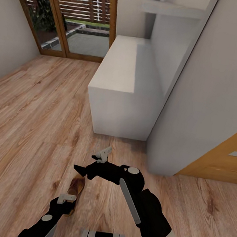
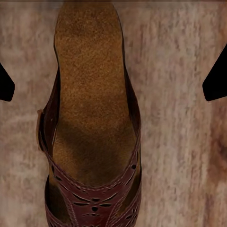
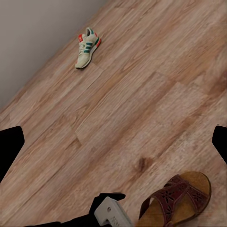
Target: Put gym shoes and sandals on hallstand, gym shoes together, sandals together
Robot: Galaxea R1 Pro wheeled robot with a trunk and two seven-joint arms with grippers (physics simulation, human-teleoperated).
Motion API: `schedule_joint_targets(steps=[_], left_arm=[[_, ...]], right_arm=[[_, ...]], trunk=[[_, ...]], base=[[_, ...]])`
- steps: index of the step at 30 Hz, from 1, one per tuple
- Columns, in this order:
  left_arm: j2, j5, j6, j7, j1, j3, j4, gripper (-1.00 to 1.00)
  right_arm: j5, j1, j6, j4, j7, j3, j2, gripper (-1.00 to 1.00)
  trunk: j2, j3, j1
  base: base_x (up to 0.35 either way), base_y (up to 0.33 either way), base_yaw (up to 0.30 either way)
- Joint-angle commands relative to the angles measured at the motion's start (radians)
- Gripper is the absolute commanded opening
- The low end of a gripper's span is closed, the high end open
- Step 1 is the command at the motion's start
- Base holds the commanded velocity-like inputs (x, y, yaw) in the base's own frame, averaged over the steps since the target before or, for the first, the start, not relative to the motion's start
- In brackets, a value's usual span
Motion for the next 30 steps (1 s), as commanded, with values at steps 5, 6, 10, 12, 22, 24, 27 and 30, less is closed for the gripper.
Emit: schedule_joint_targets(steps=[5, 6, 10, 12, 22, 24, 27, 30], left_arm=[[-0.001, -0.004, -0.004, 0.005, 0.000, -0.001, 0.001, 1.00], [-0.002, -0.004, -0.004, 0.005, 0.000, -0.001, 0.001, 1.00], [-0.001, -0.004, -0.005, 0.005, 0.001, -0.001, 0.001, 1.00], [0.000, -0.004, -0.005, 0.005, 0.001, -0.001, 0.001, 1.00], [0.003, -0.004, -0.009, 0.005, 0.003, -0.001, 0.001, 1.00], [0.002, -0.004, -0.011, 0.005, 0.003, -0.001, 0.001, 1.00], [0.001, -0.004, -0.014, 0.005, 0.004, -0.001, 0.001, 1.00], [0.001, -0.004, -0.022, 0.005, 0.007, -0.001, 0.001, 1.00]], right_arm=[[-0.006, -0.001, 0.007, -0.001, 0.000, -0.001, 0.000, 1.00], [-0.006, -0.001, 0.007, -0.001, 0.000, -0.001, 0.000, 1.00], [-0.006, -0.001, 0.007, -0.001, 0.000, -0.001, 0.000, 1.00], [-0.006, 0.000, 0.007, -0.001, 0.000, -0.001, 0.000, 1.00], [-0.007, -0.001, 0.007, -0.001, 0.000, -0.001, 0.000, 1.00], [-0.006, -0.001, 0.007, -0.001, 0.000, -0.001, 0.000, 1.00], [-0.006, -0.001, 0.007, -0.001, 0.000, -0.001, 0.000, 1.00], [-0.006, 0.000, 0.007, -0.001, 0.000, -0.001, 0.000, 1.00]], trunk=[[-0.001, -0.020, 0.002], [-0.001, -0.020, 0.002], [-0.001, -0.023, 0.002], [-0.001, -0.026, 0.002], [-0.001, -0.038, 0.002], [-0.001, -0.040, 0.002], [-0.002, -0.044, 0.002], [-0.002, -0.057, 0.004]], base=[[0.000, 0.000, -0.005], [0.000, 0.000, -0.002], [0.000, 0.000, -0.001], [0.000, 0.000, 0.000], [0.000, 0.000, 0.000], [0.000, 0.000, 0.000], [0.000, 0.000, 0.000], [0.000, 0.000, 0.000]])
